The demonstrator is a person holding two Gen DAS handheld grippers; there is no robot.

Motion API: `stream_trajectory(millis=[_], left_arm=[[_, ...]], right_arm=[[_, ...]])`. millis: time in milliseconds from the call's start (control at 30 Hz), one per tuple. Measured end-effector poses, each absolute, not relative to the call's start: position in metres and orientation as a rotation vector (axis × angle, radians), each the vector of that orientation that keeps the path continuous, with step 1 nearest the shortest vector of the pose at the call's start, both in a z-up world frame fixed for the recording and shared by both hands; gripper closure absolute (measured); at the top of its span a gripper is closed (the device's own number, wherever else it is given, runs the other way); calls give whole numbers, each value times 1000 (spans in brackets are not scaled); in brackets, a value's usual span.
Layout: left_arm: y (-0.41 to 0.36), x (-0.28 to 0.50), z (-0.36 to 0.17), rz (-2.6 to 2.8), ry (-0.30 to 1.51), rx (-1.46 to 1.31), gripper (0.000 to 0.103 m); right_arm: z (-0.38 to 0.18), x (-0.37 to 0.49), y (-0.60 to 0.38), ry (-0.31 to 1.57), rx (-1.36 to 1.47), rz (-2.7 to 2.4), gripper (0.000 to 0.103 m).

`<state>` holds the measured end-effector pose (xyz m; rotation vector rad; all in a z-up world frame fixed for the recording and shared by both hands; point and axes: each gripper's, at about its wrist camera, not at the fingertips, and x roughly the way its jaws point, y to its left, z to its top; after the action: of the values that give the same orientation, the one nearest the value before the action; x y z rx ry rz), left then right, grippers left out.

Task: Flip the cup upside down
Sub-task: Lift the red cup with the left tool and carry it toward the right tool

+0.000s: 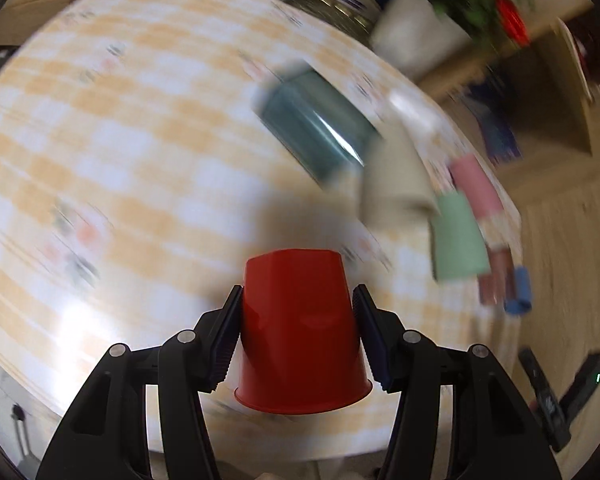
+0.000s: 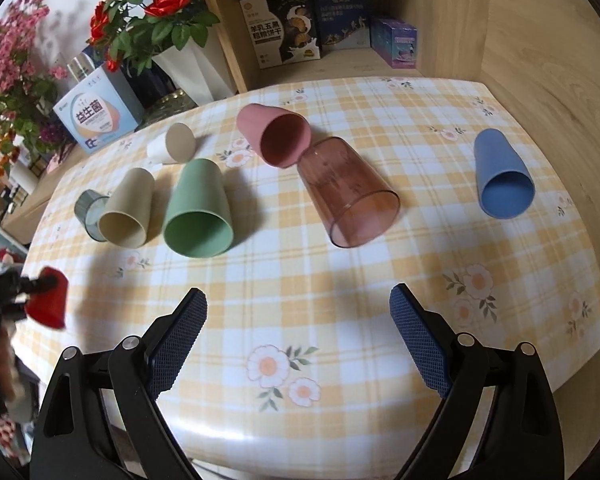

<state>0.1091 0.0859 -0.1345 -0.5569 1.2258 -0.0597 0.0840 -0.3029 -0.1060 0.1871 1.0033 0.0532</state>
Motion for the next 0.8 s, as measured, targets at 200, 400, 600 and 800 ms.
stream_trajectory(millis=[200,400,600,800], left_arm=[[10,105,-156,-161,1287,-571,50],[-50,124,-167,-244,1329,-520,50],[-100,136,-176,-319,1350,-509,50],[-131,128,-185,-338,1358,-451,49]], right_arm=[[-115,78,-321,1012,202,32,13],[-122,77,-339,1016,209,-12,13],[-127,73,-360,1020,230,-77,13],[-132,71,-378,1023,250,-122,13]])
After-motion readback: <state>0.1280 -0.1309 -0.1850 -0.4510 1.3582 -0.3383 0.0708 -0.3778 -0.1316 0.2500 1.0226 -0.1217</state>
